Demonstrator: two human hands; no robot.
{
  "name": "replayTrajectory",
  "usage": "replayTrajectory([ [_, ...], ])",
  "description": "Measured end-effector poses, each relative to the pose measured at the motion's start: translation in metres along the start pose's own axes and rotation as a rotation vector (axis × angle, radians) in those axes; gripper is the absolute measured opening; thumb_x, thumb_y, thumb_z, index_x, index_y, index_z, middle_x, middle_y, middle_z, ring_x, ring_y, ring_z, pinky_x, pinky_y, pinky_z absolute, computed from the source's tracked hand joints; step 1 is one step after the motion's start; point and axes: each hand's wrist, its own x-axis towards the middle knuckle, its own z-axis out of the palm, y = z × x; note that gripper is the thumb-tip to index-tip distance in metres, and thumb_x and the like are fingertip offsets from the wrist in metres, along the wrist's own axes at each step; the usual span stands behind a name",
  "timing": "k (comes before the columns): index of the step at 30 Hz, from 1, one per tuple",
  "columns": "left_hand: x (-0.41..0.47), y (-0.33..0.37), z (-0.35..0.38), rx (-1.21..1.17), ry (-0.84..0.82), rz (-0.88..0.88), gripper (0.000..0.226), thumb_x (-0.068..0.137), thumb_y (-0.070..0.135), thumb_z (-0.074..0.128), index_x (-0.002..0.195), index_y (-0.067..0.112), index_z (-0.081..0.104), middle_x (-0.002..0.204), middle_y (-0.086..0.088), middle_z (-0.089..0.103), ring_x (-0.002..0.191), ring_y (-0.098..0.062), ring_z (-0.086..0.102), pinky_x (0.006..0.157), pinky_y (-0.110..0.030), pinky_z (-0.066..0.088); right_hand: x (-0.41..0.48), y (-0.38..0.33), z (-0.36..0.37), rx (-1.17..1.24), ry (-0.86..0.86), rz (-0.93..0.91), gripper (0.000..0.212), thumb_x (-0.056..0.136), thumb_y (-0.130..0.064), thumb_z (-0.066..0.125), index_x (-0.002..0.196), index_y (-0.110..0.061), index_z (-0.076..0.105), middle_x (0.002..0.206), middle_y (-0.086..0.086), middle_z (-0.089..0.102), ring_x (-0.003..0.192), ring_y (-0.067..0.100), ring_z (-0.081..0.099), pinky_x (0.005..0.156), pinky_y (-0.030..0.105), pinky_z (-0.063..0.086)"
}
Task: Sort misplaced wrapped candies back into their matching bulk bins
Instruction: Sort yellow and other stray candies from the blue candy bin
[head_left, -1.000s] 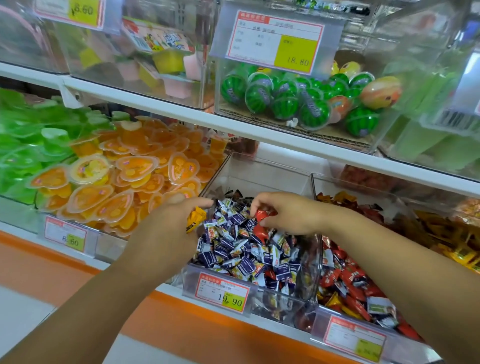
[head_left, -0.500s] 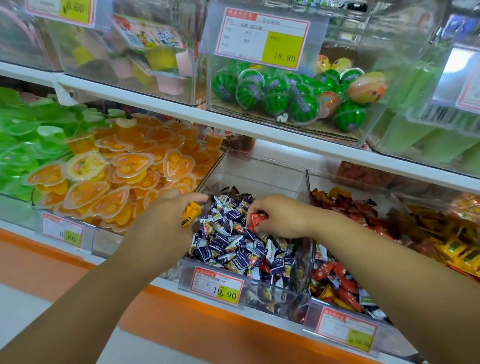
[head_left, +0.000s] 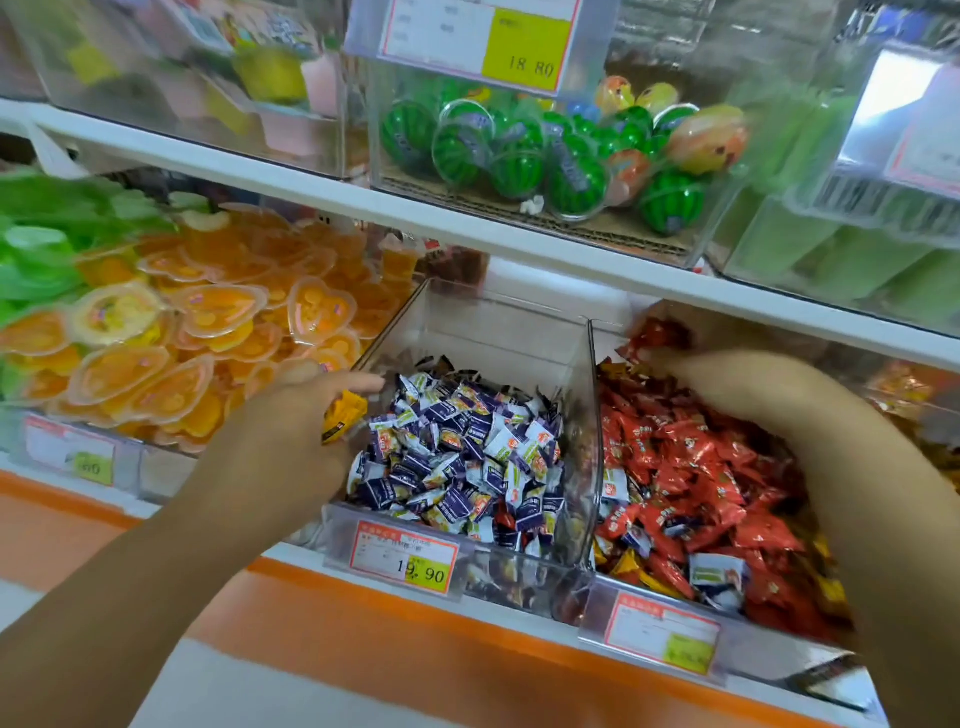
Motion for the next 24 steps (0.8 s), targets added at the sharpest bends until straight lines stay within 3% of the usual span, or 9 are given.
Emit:
replayTrajectory([
  [2, 0.0, 0.001, -0.001, -0.001, -0.005, -0.006, 0.047, 0.09, 0.022, 0.061, 0.132, 0.04, 0.05, 0.101, 0.005, 0.036, 0.061, -0.009, 0.05, 0.048, -0.02, 0.027, 0.0, 0.006, 0.002, -0.161, -0.074, 0.077, 0.028, 0.086, -0.026, 0.068, 0.11, -0.034, 0.057, 0.119, -0.003, 0.059, 0.105, 0.016, 0.054, 0.09, 0.029, 0.042],
  [4, 0.0, 0.002, -0.001, 0.005, -0.007, 0.002, 0.048, 0.09, 0.021, 0.061, 0.132, 0.04, 0.05, 0.099, 0.005, 0.036, 0.063, -0.005, 0.047, 0.048, -0.019, 0.027, -0.002, -0.005, 0.01, -0.173, -0.079, 0.01, 0.045, 0.083, -0.032, 0.071, 0.124, -0.034, 0.054, 0.125, -0.005, 0.054, 0.107, 0.013, 0.052, 0.093, 0.029, 0.042],
  [6, -0.001, 0.002, -0.001, -0.006, -0.007, 0.003, 0.049, 0.09, 0.018, 0.061, 0.133, 0.039, 0.05, 0.097, 0.005, 0.035, 0.065, -0.004, 0.045, 0.05, -0.019, 0.028, -0.007, -0.035, 0.024, -0.114, -0.119, -0.185, 0.03, 0.085, -0.032, 0.07, 0.114, -0.035, 0.062, 0.111, -0.016, 0.06, 0.095, 0.001, 0.055, 0.084, 0.022, 0.043],
  [8, -0.001, 0.001, -0.001, -0.01, -0.008, 0.005, 0.049, 0.09, 0.018, 0.062, 0.132, 0.039, 0.05, 0.096, 0.007, 0.035, 0.065, -0.005, 0.045, 0.051, -0.021, 0.031, -0.013, -0.061, 0.045, -0.068, -0.395, -0.278, 0.013, 0.088, -0.026, 0.068, 0.097, -0.034, 0.071, 0.092, -0.017, 0.07, 0.082, -0.002, 0.064, 0.079, 0.022, 0.051],
  [10, -0.001, -0.001, 0.0, -0.015, -0.008, 0.017, 0.048, 0.09, 0.018, 0.062, 0.131, 0.039, 0.051, 0.095, 0.008, 0.035, 0.064, -0.009, 0.048, 0.052, -0.025, 0.035, -0.015, -0.074, 0.07, -0.171, -0.713, -0.248, 0.017, 0.091, -0.018, 0.064, 0.1, -0.028, 0.072, 0.09, -0.009, 0.074, 0.082, 0.003, 0.067, 0.079, 0.022, 0.052],
  [11, -0.001, -0.002, 0.0, -0.018, -0.008, 0.024, 0.047, 0.09, 0.019, 0.062, 0.131, 0.04, 0.051, 0.093, 0.009, 0.034, 0.064, -0.011, 0.05, 0.053, -0.026, 0.037, -0.012, -0.074, 0.081, -0.258, -0.789, -0.241, 0.021, 0.091, -0.014, 0.061, 0.105, -0.026, 0.072, 0.094, -0.006, 0.074, 0.083, 0.007, 0.067, 0.076, 0.02, 0.051],
  [13, -0.001, -0.004, 0.0, -0.015, -0.007, 0.04, 0.047, 0.09, 0.019, 0.062, 0.13, 0.041, 0.052, 0.094, 0.009, 0.034, 0.065, -0.013, 0.052, 0.055, -0.027, 0.04, -0.004, -0.07, 0.092, -0.36, -0.762, -0.244, 0.026, 0.092, -0.008, 0.058, 0.109, -0.023, 0.071, 0.096, -0.008, 0.071, 0.083, 0.008, 0.06, 0.068, 0.015, 0.046],
  [19, -0.002, -0.003, 0.0, -0.032, -0.014, 0.051, 0.045, 0.091, 0.021, 0.061, 0.129, 0.043, 0.051, 0.088, 0.015, 0.037, 0.066, -0.017, 0.052, 0.059, -0.03, 0.042, 0.002, -0.066, 0.1, -0.46, -0.679, -0.213, 0.037, 0.09, 0.002, 0.054, 0.117, -0.021, 0.064, 0.119, -0.004, 0.062, 0.092, 0.012, 0.053, 0.065, 0.017, 0.04],
  [24, -0.003, -0.003, 0.0, -0.024, 0.0, 0.059, 0.048, 0.091, 0.016, 0.06, 0.13, 0.042, 0.051, 0.087, 0.016, 0.037, 0.069, -0.02, 0.054, 0.06, -0.035, 0.046, 0.001, -0.069, 0.106, -0.615, -0.77, -0.185, 0.059, 0.089, -0.008, 0.062, 0.143, -0.023, 0.043, 0.147, 0.002, 0.04, 0.126, 0.024, 0.046, 0.087, 0.024, 0.039],
])
